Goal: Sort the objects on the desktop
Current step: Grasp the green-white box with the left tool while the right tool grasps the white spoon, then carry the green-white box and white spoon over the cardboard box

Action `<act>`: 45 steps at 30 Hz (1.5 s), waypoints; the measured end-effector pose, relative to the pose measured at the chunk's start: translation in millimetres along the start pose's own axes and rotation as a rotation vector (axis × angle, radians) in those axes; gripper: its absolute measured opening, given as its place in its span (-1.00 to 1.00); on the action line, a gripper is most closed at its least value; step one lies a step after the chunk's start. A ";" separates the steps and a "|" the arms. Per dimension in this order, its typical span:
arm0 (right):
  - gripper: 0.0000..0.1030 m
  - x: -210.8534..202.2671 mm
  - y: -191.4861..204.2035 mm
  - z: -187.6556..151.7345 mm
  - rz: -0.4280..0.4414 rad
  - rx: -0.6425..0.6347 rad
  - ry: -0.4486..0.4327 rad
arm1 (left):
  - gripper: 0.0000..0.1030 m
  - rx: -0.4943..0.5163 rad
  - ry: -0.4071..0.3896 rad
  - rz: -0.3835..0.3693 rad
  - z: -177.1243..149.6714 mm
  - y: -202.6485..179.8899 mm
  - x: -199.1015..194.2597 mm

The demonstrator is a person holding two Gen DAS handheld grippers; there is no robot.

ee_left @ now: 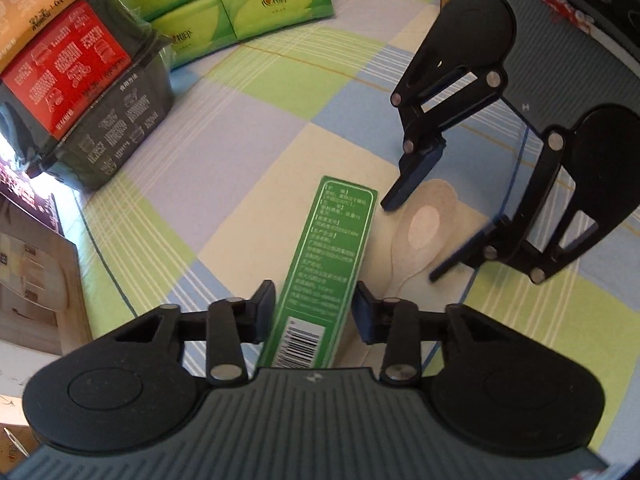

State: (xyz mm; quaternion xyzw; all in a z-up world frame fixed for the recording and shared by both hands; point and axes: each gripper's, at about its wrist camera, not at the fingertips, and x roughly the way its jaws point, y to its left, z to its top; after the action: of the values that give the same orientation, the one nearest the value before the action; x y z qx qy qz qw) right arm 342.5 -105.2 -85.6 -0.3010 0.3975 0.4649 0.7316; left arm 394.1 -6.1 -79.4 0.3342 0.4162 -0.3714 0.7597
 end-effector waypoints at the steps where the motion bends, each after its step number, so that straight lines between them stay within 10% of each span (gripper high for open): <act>1: -0.42 -0.8 1.3 -1.0 0.003 -0.003 0.005 | -0.42 -0.003 0.004 -0.001 -0.9 -0.9 0.2; 5: -0.81 -6.4 5.5 -8.6 0.012 0.017 0.024 | -0.47 -0.041 0.013 -0.007 -3.8 -2.2 -2.6; 29: -0.87 -128.2 82.9 -137.4 -0.078 0.854 0.001 | -0.51 -0.578 0.005 0.023 -43.6 -129.0 -81.1; 45: -0.87 -200.3 162.5 -183.2 -0.256 0.958 -0.065 | -0.51 -0.765 -0.007 0.152 -48.2 -229.7 -131.5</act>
State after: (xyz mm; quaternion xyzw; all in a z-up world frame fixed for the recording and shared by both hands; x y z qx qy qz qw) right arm 87.3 -279.1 -16.6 0.0373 0.5032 0.1456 0.8510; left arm 132.4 -44.0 -29.9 0.0555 0.4960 -0.1331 0.8563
